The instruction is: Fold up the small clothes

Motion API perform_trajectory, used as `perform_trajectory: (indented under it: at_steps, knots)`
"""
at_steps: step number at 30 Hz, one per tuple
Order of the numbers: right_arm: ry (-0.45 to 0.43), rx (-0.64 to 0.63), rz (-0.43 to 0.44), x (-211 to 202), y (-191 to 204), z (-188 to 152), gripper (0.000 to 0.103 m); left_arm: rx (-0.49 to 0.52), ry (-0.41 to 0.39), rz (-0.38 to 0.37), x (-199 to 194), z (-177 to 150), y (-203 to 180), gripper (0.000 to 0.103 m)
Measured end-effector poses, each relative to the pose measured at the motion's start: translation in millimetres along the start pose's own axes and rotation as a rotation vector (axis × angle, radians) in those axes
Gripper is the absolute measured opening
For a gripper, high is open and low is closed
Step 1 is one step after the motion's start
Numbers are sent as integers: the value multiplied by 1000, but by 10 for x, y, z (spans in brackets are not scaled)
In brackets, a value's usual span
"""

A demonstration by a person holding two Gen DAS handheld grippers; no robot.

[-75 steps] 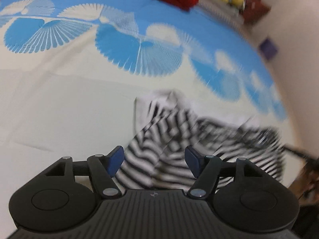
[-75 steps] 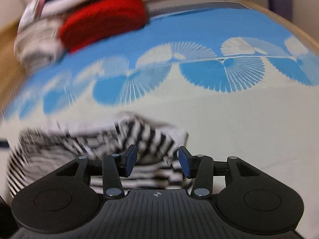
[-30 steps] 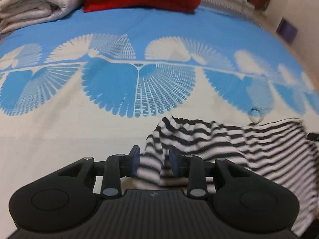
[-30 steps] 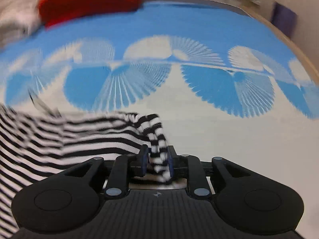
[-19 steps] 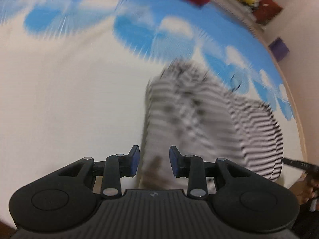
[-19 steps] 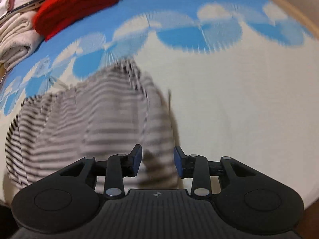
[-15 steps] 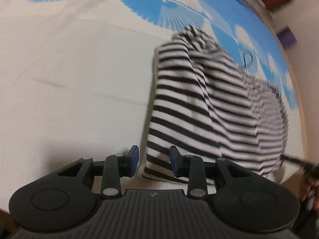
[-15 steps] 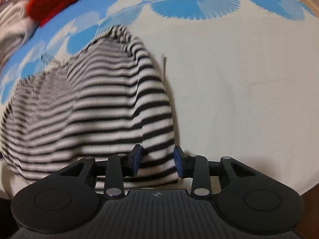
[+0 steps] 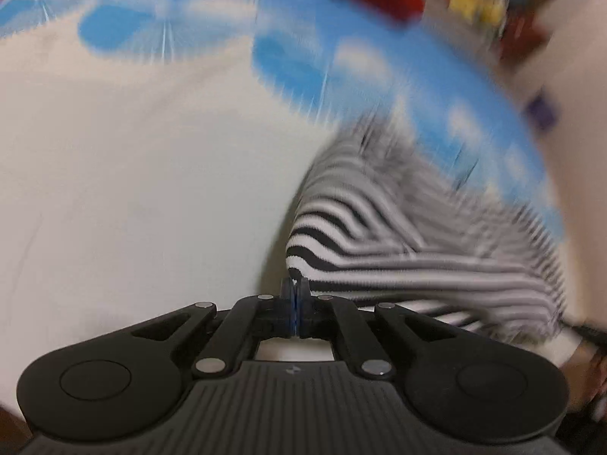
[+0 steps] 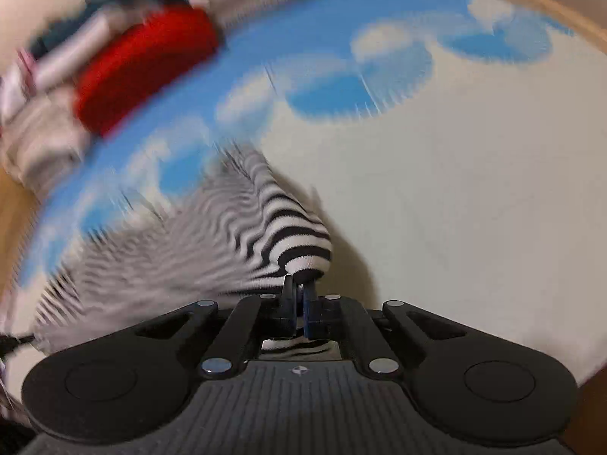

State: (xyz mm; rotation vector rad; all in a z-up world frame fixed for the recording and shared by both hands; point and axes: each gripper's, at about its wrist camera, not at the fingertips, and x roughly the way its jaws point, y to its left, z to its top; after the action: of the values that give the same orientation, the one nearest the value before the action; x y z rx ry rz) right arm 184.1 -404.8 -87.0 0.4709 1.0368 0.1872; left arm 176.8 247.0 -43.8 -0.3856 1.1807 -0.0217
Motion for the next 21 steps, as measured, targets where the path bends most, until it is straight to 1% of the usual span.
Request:
perform_trajectory:
  at_steps: [2, 3, 4, 5, 6, 7, 8, 9, 10, 11, 12, 13, 15, 17, 18, 19, 20, 21]
  knots:
    - [126, -72, -77, 218, 15, -98, 2, 69, 125, 72, 245, -72, -87, 1]
    - [174, -104, -108, 309, 29, -141, 2, 96, 154, 85, 311, -98, -131, 1]
    - [201, -125, -121, 372, 48, -161, 3, 124, 156, 93, 328, -108, -190, 1]
    - [204, -141, -122, 384, 76, -158, 3, 139, 129, 91, 292, -92, -240, 2]
    - [189, -154, -119, 363, 111, -142, 5, 139, 90, 82, 226, -65, -269, 5]
    - [164, -157, -112, 328, 135, -121, 11, 131, 39, 61, 133, -35, -292, 9]
    - [135, -157, -96, 282, 157, -99, 13, 120, 1, 30, 68, -2, -303, 22]
    - [121, -155, -70, 255, 173, -80, 21, 106, -28, -17, 13, 27, -317, 32]
    - [120, -154, -39, 246, 195, -71, 28, 103, -39, -62, -2, 50, -352, 32]
    - [136, -161, -16, 264, 232, -84, 30, 115, -33, -102, 11, 65, -407, 32]
    - [167, -181, -6, 316, 255, -108, 30, 134, -21, -124, 34, 67, -463, 32]
    - [210, -213, -17, 386, 285, -141, 31, 167, -5, -139, 73, 65, -549, 32]
    - [280, -286, -70, 510, 346, -222, 31, 222, 6, -132, 101, 19, -663, 32]
    - [284, -315, -81, 549, 372, -227, 31, 257, -39, -79, 117, 41, -746, 33]
    - [274, -316, -77, 537, 381, -215, 24, 248, -68, -60, 136, 109, -729, 34]
    - [257, -315, -75, 517, 382, -197, 9, 219, -110, -46, 150, 189, -700, 35]
    - [242, -313, -66, 490, 379, -176, 8, 189, -147, -36, 134, 259, -685, 36]
    - [222, -310, -52, 449, 385, -147, 7, 158, -181, -26, 129, 338, -670, 41]
